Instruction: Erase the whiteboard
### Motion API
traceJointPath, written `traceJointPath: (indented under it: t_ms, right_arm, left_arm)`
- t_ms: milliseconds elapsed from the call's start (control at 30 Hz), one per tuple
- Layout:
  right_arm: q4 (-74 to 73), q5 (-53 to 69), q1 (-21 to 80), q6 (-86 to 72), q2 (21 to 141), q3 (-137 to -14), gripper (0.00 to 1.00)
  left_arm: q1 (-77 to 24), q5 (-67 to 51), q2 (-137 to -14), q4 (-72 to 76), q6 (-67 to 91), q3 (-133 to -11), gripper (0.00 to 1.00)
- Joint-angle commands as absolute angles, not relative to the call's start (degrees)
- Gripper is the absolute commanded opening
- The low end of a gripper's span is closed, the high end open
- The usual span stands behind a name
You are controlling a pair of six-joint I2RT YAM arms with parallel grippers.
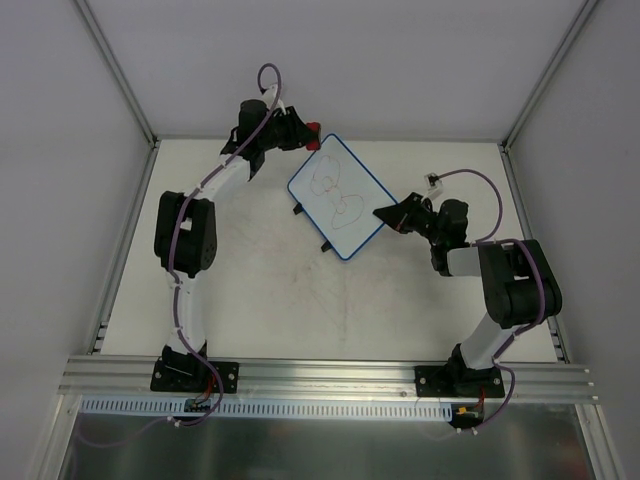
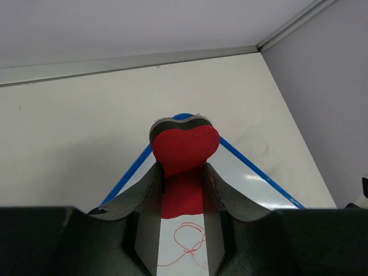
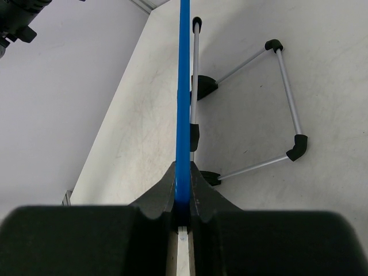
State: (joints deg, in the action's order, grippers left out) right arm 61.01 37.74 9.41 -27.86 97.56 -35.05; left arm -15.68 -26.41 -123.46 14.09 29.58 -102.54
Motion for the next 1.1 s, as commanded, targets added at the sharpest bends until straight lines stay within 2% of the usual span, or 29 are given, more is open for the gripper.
traceJointPath:
  t_ms: [0,167,367,500,733,1067]
  right_arm:
    - [57.0,40.6,12.2,-23.6,96.4,-35.9,0.00]
    - [56.9,40.7,12.3,-23.6,96.6,-36.0,0.00]
    - [56.7,40.7,12.3,-23.6,96.4,-36.1,0.00]
    - [56.8,40.9,12.2,-23.7,96.5,-36.2,0.00]
    - [56.8,40.9,12.2,-23.8,96.1,-36.1,0.00]
    - [56.8,40.8,12.3,-23.8,95.9,-35.9,0.00]
  left_arm:
    - [-18.5,-25.5,-123.5,13.9,22.9,-102.8,0.13]
    - [-22.3,-21.2,-123.2,8.6,15.7,-103.8,0.13]
    - [-24.3,-22.8,-123.0,5.9,14.2,-103.7,0.13]
    - [-25.6,-19.4,-123.3,4.1,14.1,-103.7,0.13]
    - [-23.2,-17.2,-128.1,0.3,18.3,-109.4,0.12]
    - [-18.2,-12.4,-126.9,-2.6,22.1,-106.3,0.08]
